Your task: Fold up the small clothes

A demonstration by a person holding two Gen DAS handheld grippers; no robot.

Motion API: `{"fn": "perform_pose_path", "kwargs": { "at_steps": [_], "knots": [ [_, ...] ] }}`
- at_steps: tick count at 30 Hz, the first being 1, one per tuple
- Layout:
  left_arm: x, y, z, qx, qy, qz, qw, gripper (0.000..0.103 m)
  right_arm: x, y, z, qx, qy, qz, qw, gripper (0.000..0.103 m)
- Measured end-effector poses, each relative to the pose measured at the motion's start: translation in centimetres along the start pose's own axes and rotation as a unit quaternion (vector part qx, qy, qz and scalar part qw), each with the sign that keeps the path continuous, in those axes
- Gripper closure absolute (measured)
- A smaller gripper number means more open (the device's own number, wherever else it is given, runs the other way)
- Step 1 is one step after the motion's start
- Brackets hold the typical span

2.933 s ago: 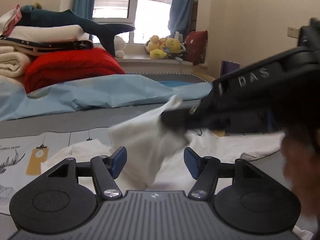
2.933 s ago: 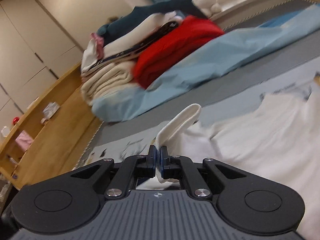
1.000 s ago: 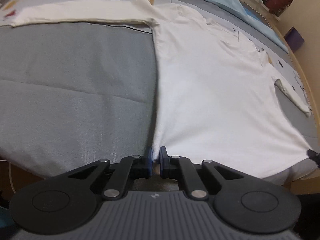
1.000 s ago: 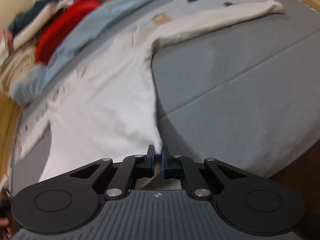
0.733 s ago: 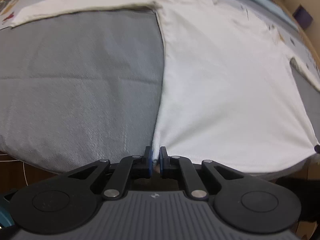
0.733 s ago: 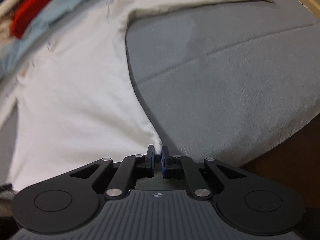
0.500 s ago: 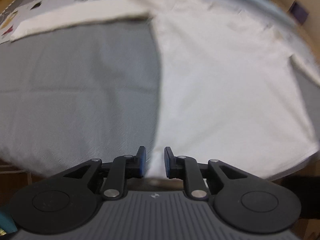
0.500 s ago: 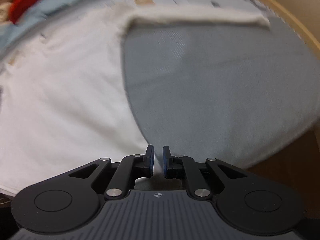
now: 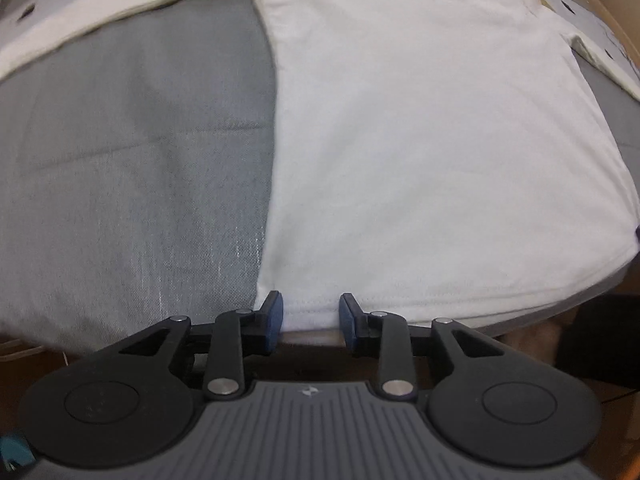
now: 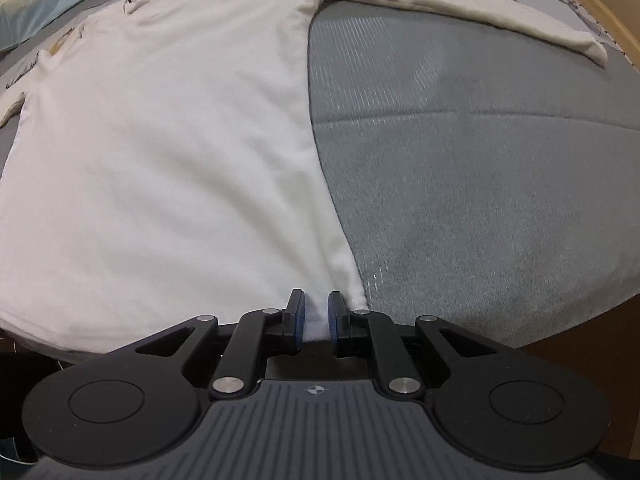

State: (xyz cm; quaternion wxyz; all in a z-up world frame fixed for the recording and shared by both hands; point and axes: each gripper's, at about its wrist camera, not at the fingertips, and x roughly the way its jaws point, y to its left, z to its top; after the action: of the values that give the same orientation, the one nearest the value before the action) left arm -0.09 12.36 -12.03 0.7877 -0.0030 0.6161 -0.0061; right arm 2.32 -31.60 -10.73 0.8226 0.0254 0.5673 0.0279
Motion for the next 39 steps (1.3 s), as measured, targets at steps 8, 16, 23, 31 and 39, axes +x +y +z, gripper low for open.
{"fn": "perform_pose_path", "kwargs": {
  "at_steps": [8, 16, 23, 31, 39],
  "knots": [
    [-5.9, -1.6, 0.9, 0.005, -0.181, -0.002, 0.9834, 0.044, -7.0, 1.3, 0.7, -0.004, -0.236, 0.026, 0.972, 0.072],
    [-10.0, -4.1, 2.6, 0.021, -0.315, 0.022, 0.9487, 0.022, -9.4, 2.6, 4.3, -0.015, -0.317, -0.003, 0.948, 0.072],
    [-11.9, -3.7, 3.4, -0.002, -0.361, 0.042, 0.9315, 0.018, -12.4, 3.9, 6.5, -0.013, -0.332, 0.041, 0.942, 0.059],
    [-11.2, 0.9, 7.6, -0.061, -0.337, 0.048, 0.9384, 0.018, -11.4, 5.8, 10.3, -0.005, -0.367, 0.058, 0.928, 0.059],
    [-7.0, 9.5, 13.5, -0.124, -0.314, 0.05, 0.94, 0.036, -9.1, 11.0, 12.9, -0.091, -0.392, 0.052, 0.914, 0.063]
  ]
}}
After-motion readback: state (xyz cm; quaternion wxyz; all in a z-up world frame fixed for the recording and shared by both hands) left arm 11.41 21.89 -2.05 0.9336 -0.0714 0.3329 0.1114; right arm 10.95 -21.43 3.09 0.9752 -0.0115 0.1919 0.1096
